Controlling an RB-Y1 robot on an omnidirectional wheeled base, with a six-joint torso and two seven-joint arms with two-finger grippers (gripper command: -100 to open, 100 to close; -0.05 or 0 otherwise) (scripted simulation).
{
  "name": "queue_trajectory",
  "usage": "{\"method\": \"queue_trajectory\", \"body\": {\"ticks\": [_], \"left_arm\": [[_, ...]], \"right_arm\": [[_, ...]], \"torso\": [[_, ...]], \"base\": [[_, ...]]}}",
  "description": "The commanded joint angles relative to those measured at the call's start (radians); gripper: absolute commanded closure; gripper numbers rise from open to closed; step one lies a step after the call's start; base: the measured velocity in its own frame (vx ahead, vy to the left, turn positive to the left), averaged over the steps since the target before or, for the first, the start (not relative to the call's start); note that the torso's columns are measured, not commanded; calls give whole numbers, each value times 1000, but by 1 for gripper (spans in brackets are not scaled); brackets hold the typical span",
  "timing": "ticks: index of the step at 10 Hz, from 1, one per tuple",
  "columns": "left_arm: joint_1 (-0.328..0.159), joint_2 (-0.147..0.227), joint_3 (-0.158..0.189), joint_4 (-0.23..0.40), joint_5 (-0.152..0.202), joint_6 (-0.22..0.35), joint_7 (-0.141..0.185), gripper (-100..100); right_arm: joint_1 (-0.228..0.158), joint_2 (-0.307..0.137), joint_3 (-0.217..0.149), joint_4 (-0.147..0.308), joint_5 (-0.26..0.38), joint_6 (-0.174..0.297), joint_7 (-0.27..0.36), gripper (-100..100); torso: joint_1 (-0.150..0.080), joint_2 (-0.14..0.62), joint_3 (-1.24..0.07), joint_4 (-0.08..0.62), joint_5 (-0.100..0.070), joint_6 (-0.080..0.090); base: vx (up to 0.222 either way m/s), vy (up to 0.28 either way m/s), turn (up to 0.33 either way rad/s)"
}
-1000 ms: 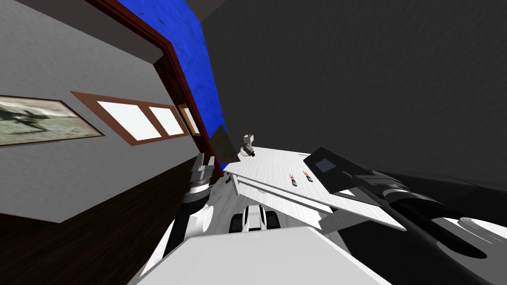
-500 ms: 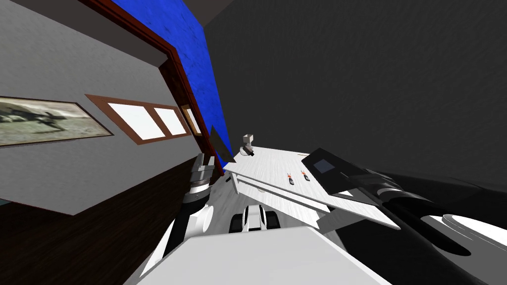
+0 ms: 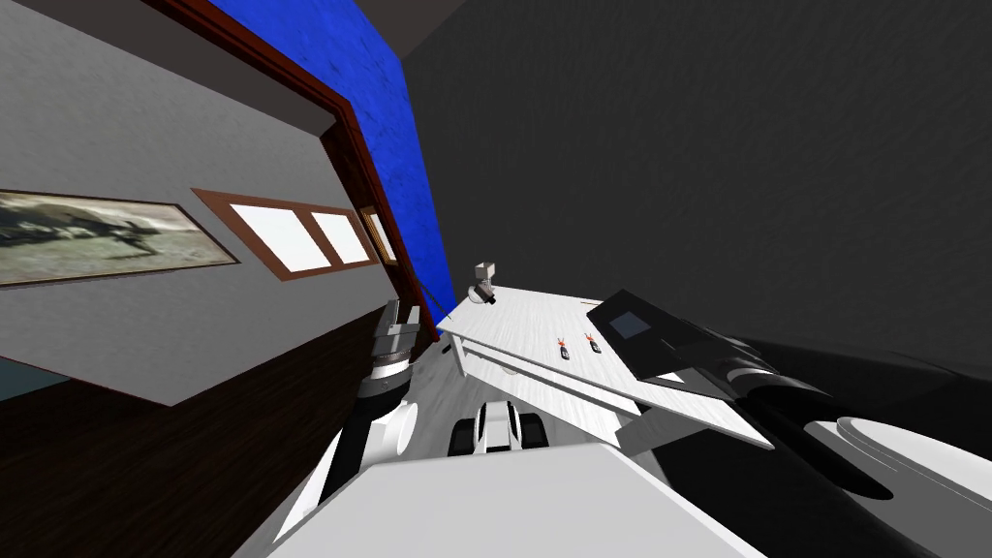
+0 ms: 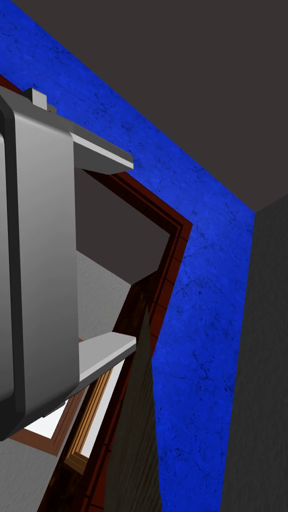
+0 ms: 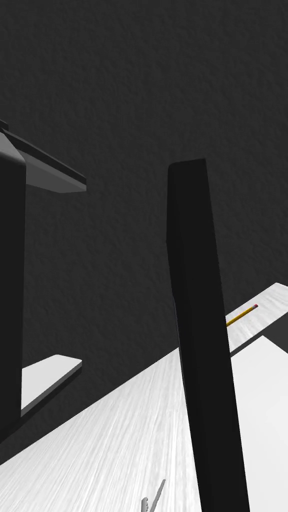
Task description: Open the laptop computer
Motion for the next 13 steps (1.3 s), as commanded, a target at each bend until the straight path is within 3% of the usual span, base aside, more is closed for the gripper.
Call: {"method": "queue_trajectory", "body": {"ticks": [1,13], "left_arm": [[0,0,0,0,0,0,0,0],[0,0,0,0,0,0,0,0]], "right_arm": [[9,-2,18,-24,50,29,42,-100],[43,-17,106,-131,276,162,226,-100]], "torso": [[0,0,0,0,0,0],[0,0,0,0,0,0]], "base": [[-42,-50,38],[-38,-51,37]]}}
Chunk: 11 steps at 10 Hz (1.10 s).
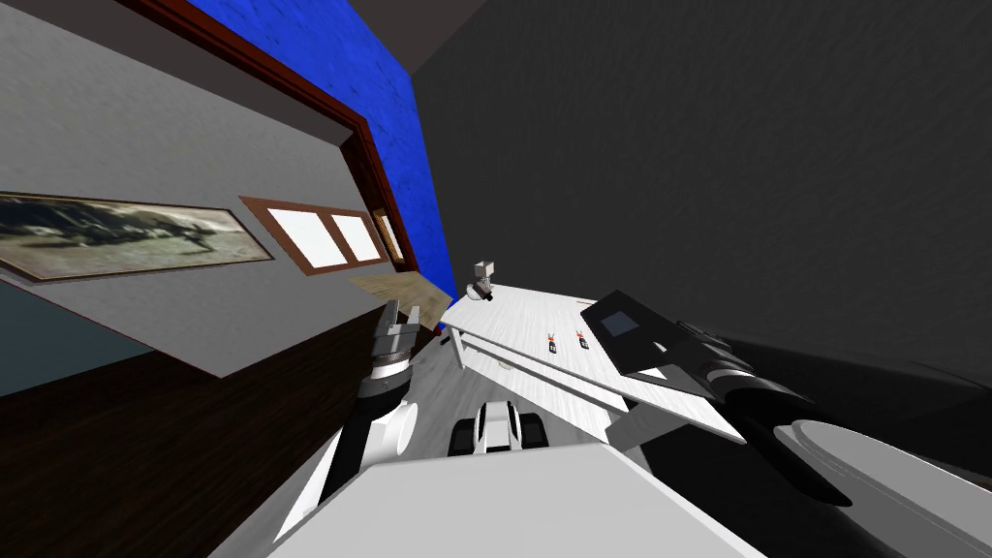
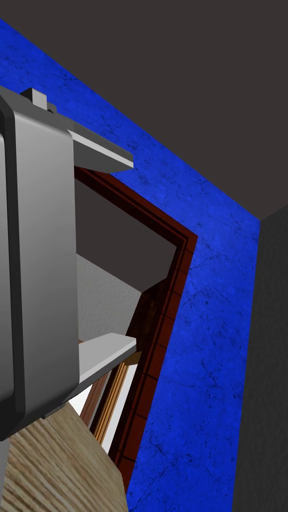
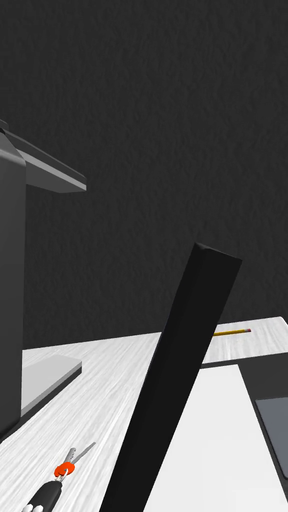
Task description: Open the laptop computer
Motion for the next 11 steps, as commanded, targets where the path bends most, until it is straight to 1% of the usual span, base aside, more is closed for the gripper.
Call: {"method": "queue_trajectory", "body": {"ticks": [1,10,11], "left_arm": [[0,0,0,0,0,0,0,0],[0,0,0,0,0,0,0,0],[0,0,0,0,0,0,0,0]], "right_arm": [[9,-7,22,-27,52,36,48,-100],[29,-10,97,-97,228,140,191,-100],[28,-10,92,-93,214,132,180,-100]], "torso": [[0,0,0,0,0,0],[0,0,0,0,0,0],[0,0,0,0,0,0]], "base": [[-38,-57,46],[-43,-52,43],[-16,-21,12]]}}
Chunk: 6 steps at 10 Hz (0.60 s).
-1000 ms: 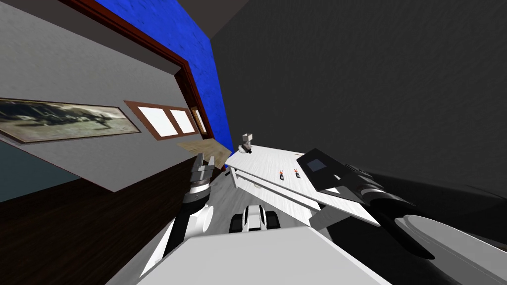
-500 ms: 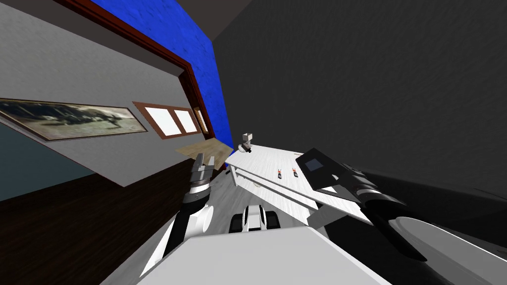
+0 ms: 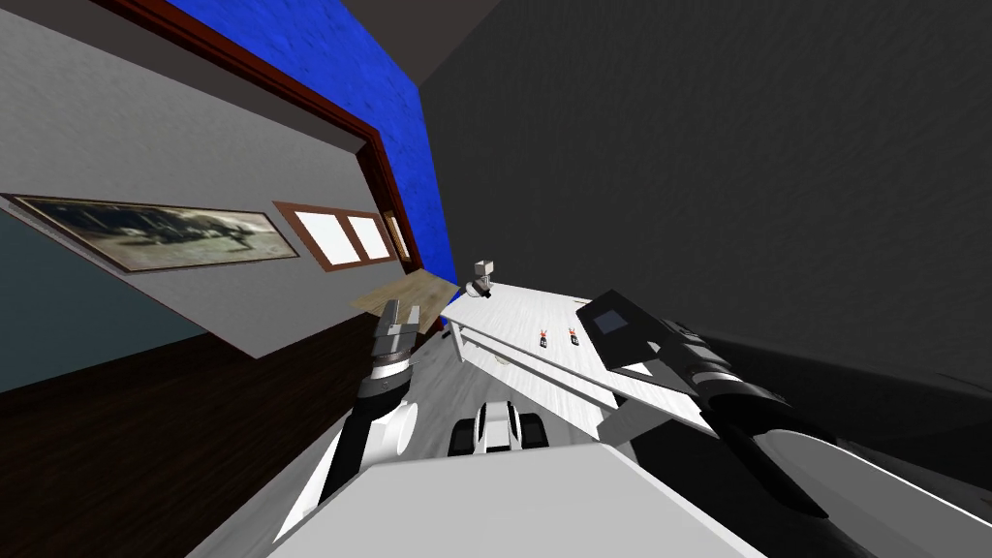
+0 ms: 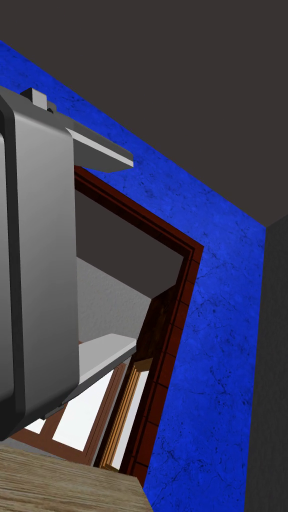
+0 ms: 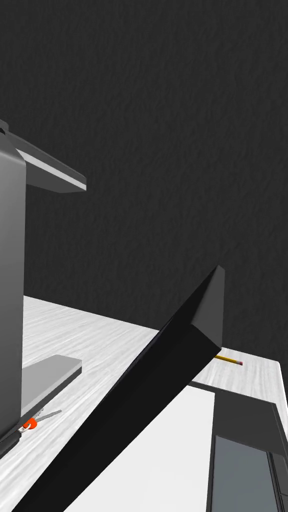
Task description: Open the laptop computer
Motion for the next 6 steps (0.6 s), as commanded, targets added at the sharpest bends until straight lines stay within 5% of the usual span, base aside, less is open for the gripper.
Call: {"method": "queue_trajectory", "body": {"ticks": [1,2,3,6], "left_arm": [[0,0,0,0,0,0,0,0],[0,0,0,0,0,0,0,0],[0,0,0,0,0,0,0,0],[0,0,0,0,0,0,0,0]], "right_arm": [[3,-10,-12,2,-11,-3,2,-100],[1,-6,-6,3,-6,-1,2,-100],[1,-7,-7,3,-7,-1,2,100],[-71,38,12,36,-50,-31,-61,100]], "torso": [[1,-1,0,0,0,0],[-1,-5,-3,-1,0,0],[0,-2,-2,-1,0,0],[-3,6,4,2,-1,0]], "base": [[83,-50,-7],[54,-32,4],[7,-5,2],[-87,-85,60]]}}
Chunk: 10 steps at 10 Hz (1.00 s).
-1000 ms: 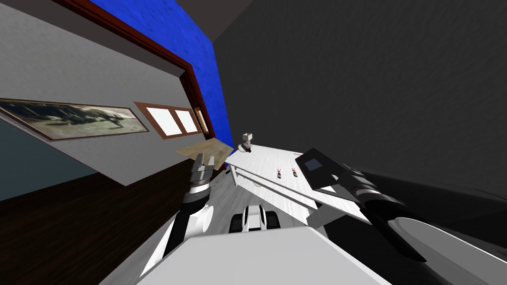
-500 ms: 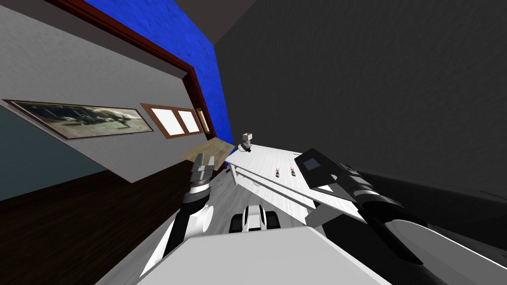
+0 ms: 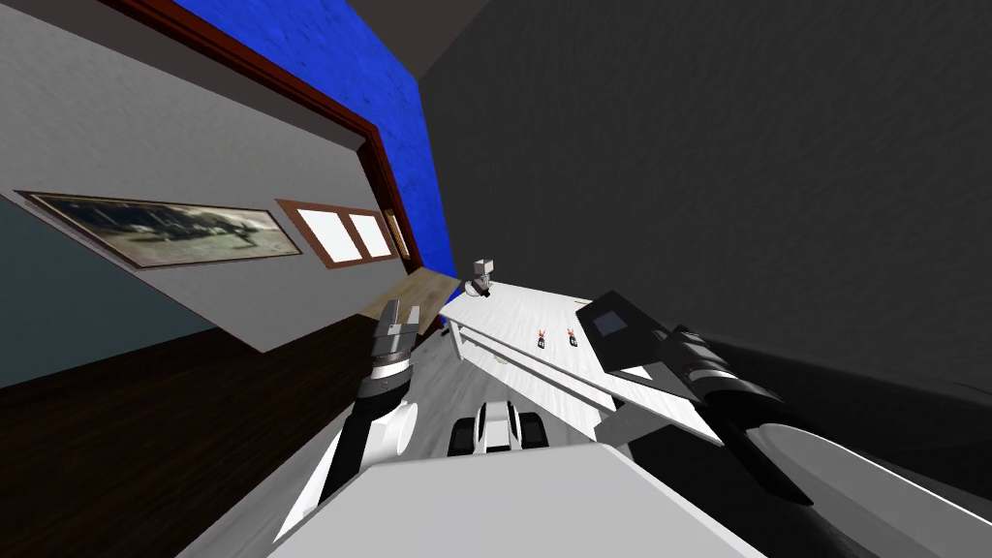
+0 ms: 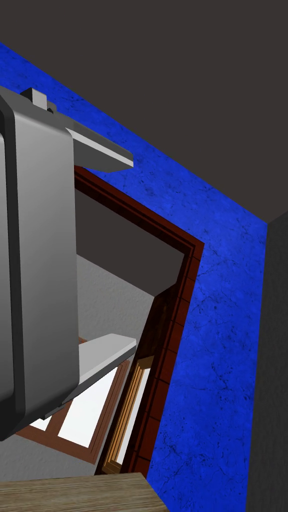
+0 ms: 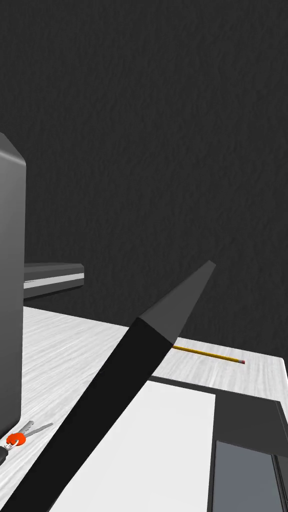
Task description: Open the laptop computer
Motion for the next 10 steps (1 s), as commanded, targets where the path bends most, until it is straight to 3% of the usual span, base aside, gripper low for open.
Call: {"method": "queue_trajectory", "body": {"ticks": [1,2,3,4,7,9,10], "left_arm": [[0,0,0,0,0,0,0,0],[0,0,0,0,0,0,0,0],[0,0,0,0,0,0,0,0],[0,0,0,0,0,0,0,0],[0,0,0,0,0,0,0,0],[0,0,0,0,0,0,0,0],[0,0,0,0,0,0,0,0]], "right_arm": [[-57,37,17,24,-36,-23,-52,100],[-80,52,23,35,-50,-33,-72,100],[-66,43,19,29,-39,-26,-58,100],[-76,50,38,21,-12,-23,-52,-100],[-88,62,74,8,39,-10,-34,-100],[-97,71,100,-1,77,-1,-21,-100],[-92,68,84,-2,70,-6,-32,-100]], "torso": [[-1,-2,-1,-1,0,0],[-1,-4,-3,-1,0,0],[3,-5,-3,-2,1,0],[5,-9,-5,-3,1,2],[-11,-7,-3,-6,-10,2],[-7,-6,-3,-5,-6,4],[-3,-5,-3,-3,-3,3]], "base": [[-129,-147,69],[-146,-119,77],[-64,-47,43],[-58,-69,73],[-113,-110,91],[-98,-107,60],[-50,-52,21]]}}
